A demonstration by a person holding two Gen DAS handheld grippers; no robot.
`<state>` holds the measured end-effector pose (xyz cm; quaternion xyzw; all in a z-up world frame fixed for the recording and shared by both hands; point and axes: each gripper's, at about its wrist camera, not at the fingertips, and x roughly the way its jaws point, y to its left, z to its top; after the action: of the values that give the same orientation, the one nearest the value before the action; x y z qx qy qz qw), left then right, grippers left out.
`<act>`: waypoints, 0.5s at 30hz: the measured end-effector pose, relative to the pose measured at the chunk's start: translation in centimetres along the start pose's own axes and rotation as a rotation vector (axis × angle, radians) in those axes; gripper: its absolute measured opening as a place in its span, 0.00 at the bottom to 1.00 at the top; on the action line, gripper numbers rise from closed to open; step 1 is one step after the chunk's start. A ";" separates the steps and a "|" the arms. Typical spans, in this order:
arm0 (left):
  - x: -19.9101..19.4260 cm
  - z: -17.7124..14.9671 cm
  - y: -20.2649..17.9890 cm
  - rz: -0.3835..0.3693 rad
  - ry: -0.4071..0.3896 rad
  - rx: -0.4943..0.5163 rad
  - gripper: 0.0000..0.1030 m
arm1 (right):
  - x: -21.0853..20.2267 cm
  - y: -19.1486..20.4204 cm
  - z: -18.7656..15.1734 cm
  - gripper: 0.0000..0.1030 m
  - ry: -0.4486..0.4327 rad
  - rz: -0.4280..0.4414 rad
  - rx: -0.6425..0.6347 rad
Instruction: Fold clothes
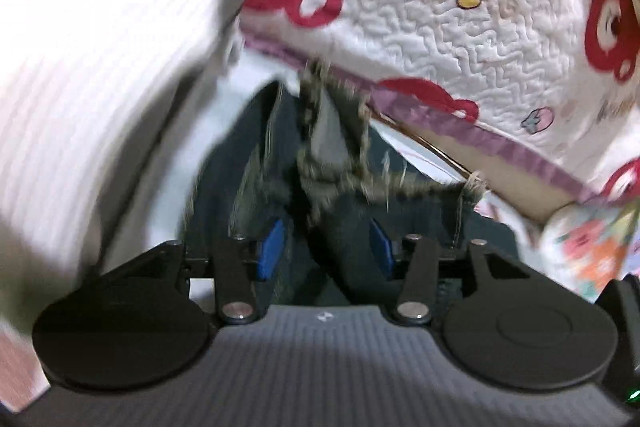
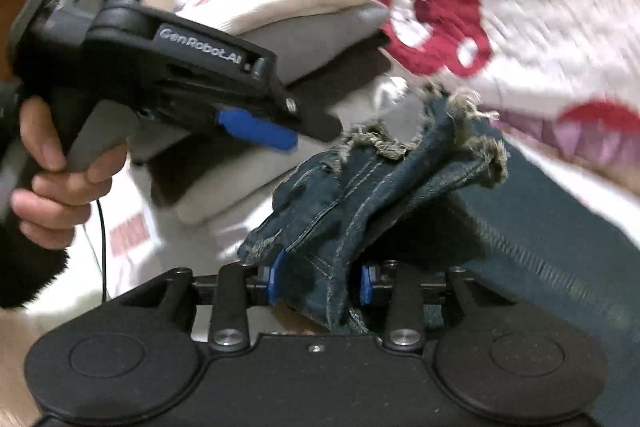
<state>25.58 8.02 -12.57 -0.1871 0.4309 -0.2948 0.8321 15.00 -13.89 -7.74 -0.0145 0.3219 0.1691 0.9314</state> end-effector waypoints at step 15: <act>-2.6 -0.8 -0.1 0.030 -0.082 0.005 0.59 | -2.6 1.2 -3.8 0.46 0.045 0.048 -0.043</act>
<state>23.68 9.58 -11.34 -0.1905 0.3987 -0.2755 0.8538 10.44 -14.03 -9.11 -0.0307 0.3395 0.1978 0.9190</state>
